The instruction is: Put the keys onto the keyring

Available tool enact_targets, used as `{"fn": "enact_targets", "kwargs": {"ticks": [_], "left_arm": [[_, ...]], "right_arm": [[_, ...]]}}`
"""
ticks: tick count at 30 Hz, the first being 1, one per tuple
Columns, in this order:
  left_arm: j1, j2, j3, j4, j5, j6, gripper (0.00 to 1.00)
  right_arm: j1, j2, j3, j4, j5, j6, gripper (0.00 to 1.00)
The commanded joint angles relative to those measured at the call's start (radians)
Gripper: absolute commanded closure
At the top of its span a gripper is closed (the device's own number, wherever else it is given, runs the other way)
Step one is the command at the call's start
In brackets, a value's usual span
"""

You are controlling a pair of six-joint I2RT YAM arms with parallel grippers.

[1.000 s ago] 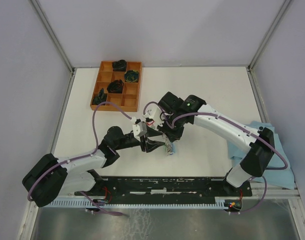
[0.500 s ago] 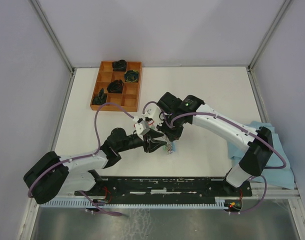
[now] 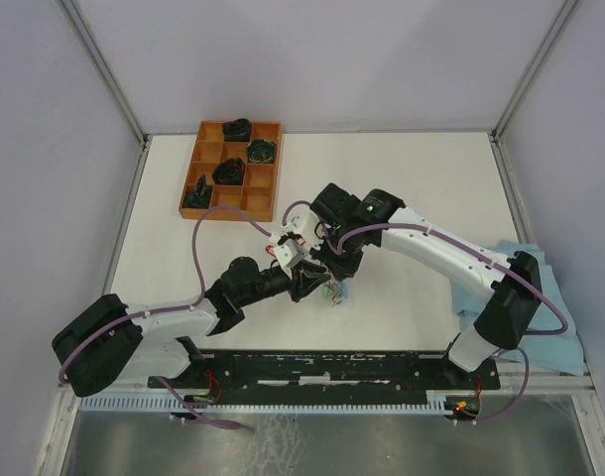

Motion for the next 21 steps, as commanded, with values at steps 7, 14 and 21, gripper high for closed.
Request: {"fn": "enact_targets", "kwargs": {"ticks": [7,14,21], "left_arm": [[-0.017,-0.002,0.029,0.064,-0.075,0.074,0.70],[-0.022,-0.011,0.020,0.088,-0.052,0.128,0.69],[-0.026,-0.012,0.019,0.132,-0.049,0.161,0.74]], "right_arm": [[0.011,-0.006,0.030,0.029,-0.006,0.013,0.99],[0.013,-0.005,0.031,0.027,-0.001,0.011,0.99],[0.013,-0.004,0.027,0.024,-0.003,0.012,0.99]]}}
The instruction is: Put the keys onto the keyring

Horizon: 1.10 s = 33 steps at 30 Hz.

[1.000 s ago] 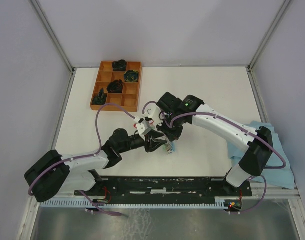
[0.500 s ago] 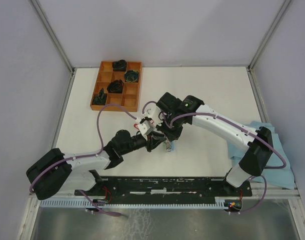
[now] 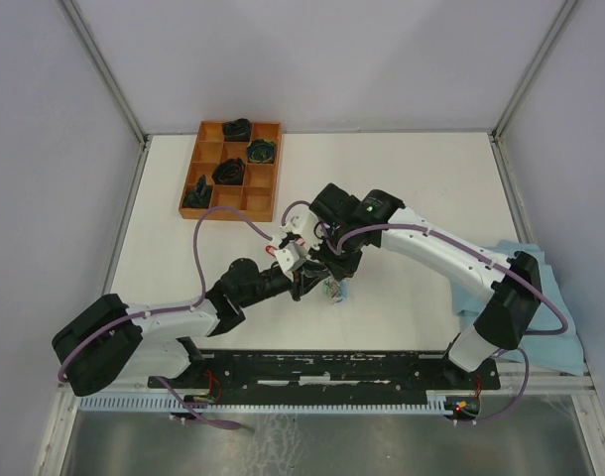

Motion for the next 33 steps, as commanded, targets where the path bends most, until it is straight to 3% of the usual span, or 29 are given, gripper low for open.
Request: {"fn": "enact_targets", "kwargs": {"ticks": [1,5,17,33], "left_arm": [[-0.008,-0.011,0.018,0.108,-0.003,0.068,0.79],[-0.010,-0.007,0.021,0.114,0.006,0.079,0.97],[-0.012,-0.056,-0.022,0.081,0.006,0.131,0.97],[-0.081,0.025,-0.012,0.218,-0.013,0.147,0.97]], "right_arm": [[0.008,-0.005,0.027,0.015,-0.005,0.008,0.99],[0.008,-0.009,0.019,0.004,0.004,-0.003,0.99],[-0.071,-0.010,-0.030,-0.036,0.039,-0.025,0.99],[-0.110,0.048,-0.078,-0.035,-0.045,-0.044,0.99]]}}
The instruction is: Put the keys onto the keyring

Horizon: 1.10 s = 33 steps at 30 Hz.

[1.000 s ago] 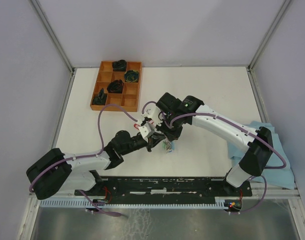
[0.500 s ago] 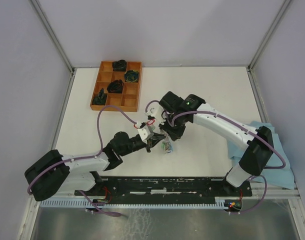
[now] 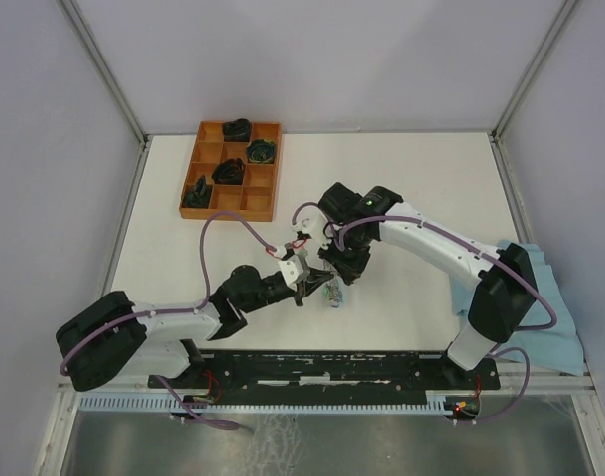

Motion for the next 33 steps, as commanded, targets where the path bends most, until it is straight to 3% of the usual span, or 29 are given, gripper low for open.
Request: {"fn": "enact_targets", "kwargs": {"ticks": [1,17,33], "left_arm": [[-0.030,0.009,0.010,0.138,-0.015,0.064,0.97],[-0.089,0.059,-0.008,0.243,-0.008,0.092,0.97],[-0.208,0.097,0.009,0.185,-0.042,0.210,0.97]], "right_arm": [[-0.021,0.011,-0.026,-0.012,-0.012,-0.017,0.99],[-0.046,0.096,-0.028,-0.031,-0.069,-0.017,0.99],[-0.041,0.166,0.078,-0.073,-0.042,0.014,0.99]]}}
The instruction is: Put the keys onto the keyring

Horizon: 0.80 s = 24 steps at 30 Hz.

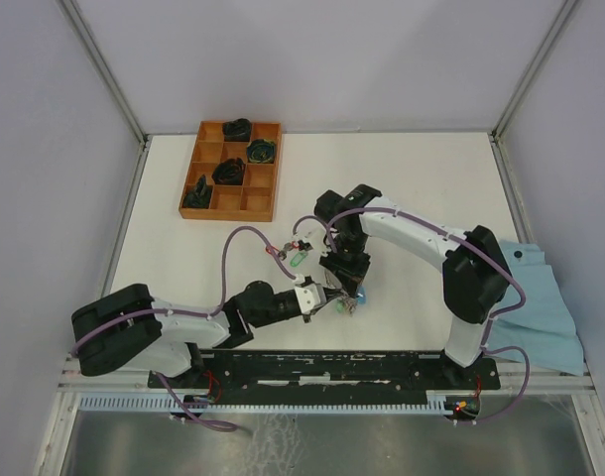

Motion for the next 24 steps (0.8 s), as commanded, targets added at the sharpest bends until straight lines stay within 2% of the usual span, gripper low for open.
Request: {"fn": "enact_targets", "kwargs": {"ticks": [1,5,8,14,19,24], "left_arm": [[-0.039,-0.008,0.016,0.113,0.024,0.055,0.97],[-0.036,-0.051,-0.070,0.168,-0.077,0.022,0.97],[-0.035,-0.074,-0.095,0.144,-0.142,-0.027,0.97],[-0.027,-0.067,-0.092,0.122,-0.162,-0.079,0.95],[-0.016,-0.063,-0.076,0.117,-0.175,-0.113,0.79],[-0.006,-0.073,-0.058,0.092,-0.181,-0.130,0.71]], "right_arm": [[-0.008,-0.011,0.048,0.074,0.067,0.015,0.99],[-0.006,-0.088,0.031,0.111,0.074,0.012,0.99],[0.008,-0.150,0.017,0.139,0.068,-0.001,0.99],[0.053,-0.191,0.036,0.142,0.057,-0.016,0.99],[0.081,-0.190,0.058,0.130,0.059,-0.016,0.99],[0.107,-0.188,0.072,0.136,0.062,-0.007,0.99]]}}
